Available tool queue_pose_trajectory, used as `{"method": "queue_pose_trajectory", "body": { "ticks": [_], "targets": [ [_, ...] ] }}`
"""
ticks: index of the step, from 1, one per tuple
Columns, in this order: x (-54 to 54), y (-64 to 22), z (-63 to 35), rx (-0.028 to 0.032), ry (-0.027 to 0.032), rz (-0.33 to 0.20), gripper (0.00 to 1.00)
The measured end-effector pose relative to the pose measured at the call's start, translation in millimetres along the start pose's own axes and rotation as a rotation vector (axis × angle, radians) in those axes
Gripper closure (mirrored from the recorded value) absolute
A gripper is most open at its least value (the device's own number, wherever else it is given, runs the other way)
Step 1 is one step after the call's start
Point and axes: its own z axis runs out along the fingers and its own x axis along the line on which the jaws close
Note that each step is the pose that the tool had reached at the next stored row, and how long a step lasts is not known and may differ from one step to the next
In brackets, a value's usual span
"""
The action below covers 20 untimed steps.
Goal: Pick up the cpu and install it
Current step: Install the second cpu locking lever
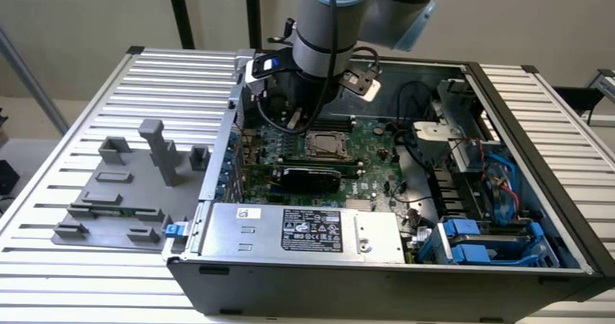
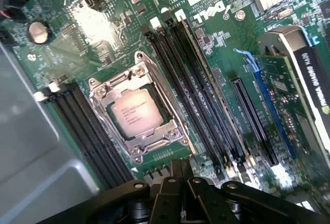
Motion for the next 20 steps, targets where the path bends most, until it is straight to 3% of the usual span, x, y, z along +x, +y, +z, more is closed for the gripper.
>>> {"method": "queue_pose_trajectory", "body": {
  "ticks": [5,12,20],
  "targets": [
    [2.9,7.5,-8.4,0.0038,-0.0020,0.001,0.89],
    [-10.1,18.0,-12.1,0.0053,-0.0028,0.002,0.89],
    [-14.1,18.8,-0.2,0.0053,-0.0029,0.002,0.89]
  ]
}}
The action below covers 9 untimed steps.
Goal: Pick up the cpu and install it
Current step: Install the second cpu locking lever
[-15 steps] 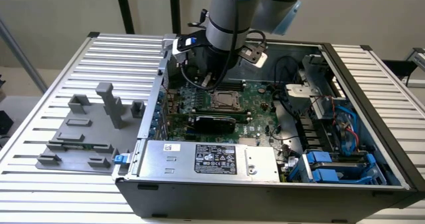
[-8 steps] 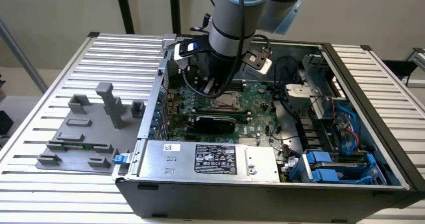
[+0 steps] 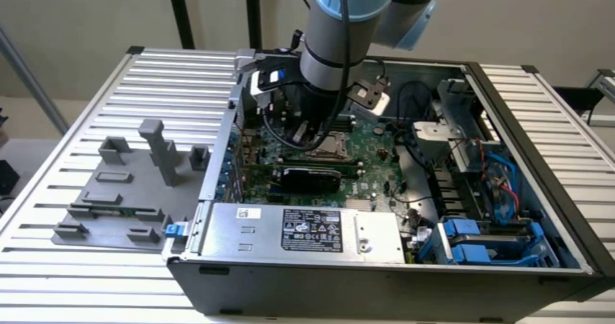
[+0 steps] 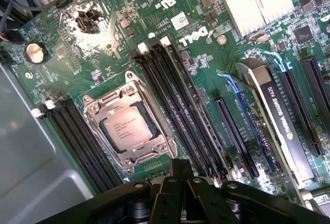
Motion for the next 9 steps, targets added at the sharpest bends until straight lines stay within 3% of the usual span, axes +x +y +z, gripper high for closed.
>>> {"method": "queue_pose_trajectory", "body": {
  "ticks": [9],
  "targets": [
    [-5.3,-8.6,17.6,-0.0009,0.0002,0.000,0.89]
  ]
}}
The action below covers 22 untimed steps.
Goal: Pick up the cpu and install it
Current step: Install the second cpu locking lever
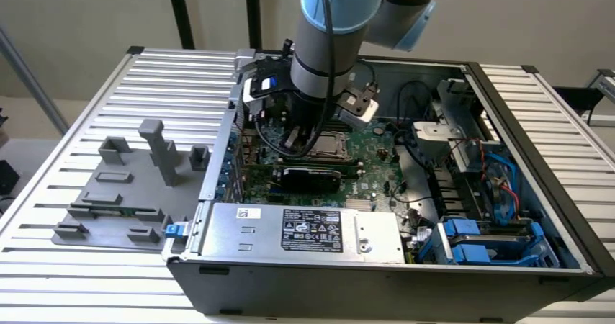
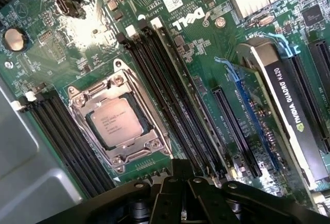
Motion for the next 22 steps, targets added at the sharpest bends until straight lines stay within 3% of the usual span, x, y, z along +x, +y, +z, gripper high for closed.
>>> {"method": "queue_pose_trajectory", "body": {
  "ticks": [8,17,22],
  "targets": [
    [4.6,-2.0,14.7,-0.0004,0.0006,0.000,0.89],
    [3.5,-1.3,21.6,0.0001,0.0012,0.000,0.89],
    [3.3,-1.0,23.3,0.0057,0.0105,-0.003,0.89]
  ]
}}
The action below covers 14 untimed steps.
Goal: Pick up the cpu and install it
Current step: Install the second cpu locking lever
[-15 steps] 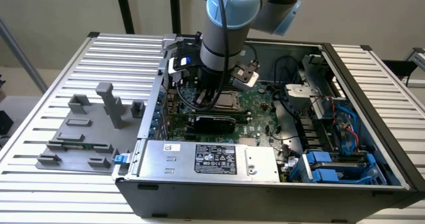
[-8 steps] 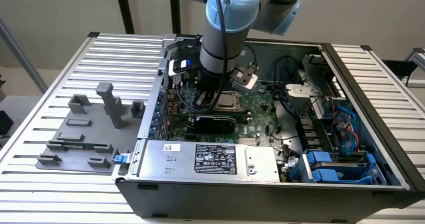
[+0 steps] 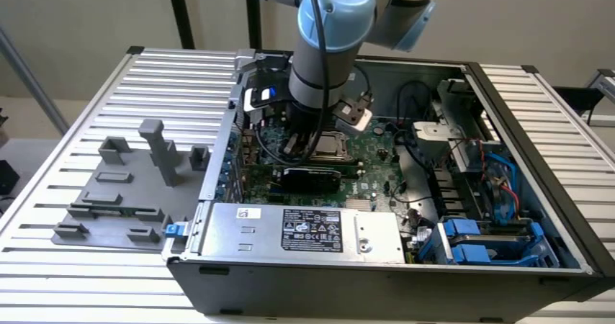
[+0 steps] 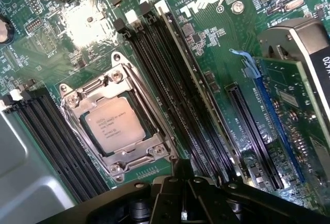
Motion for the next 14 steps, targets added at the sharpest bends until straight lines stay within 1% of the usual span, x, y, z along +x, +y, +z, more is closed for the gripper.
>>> {"method": "queue_pose_trajectory", "body": {
  "ticks": [3,5,11,14],
  "targets": [
    [-0.1,0.1,0.9,0.0043,0.0074,-0.002,0.89],
    [-0.1,0.3,1.8,0.0054,0.0094,-0.002,0.89],
    [1.1,0.1,5.7,0.0057,0.0101,-0.002,0.89],
    [1.4,0.1,8.0,0.0056,0.0092,-0.002,0.89]
  ]
}}
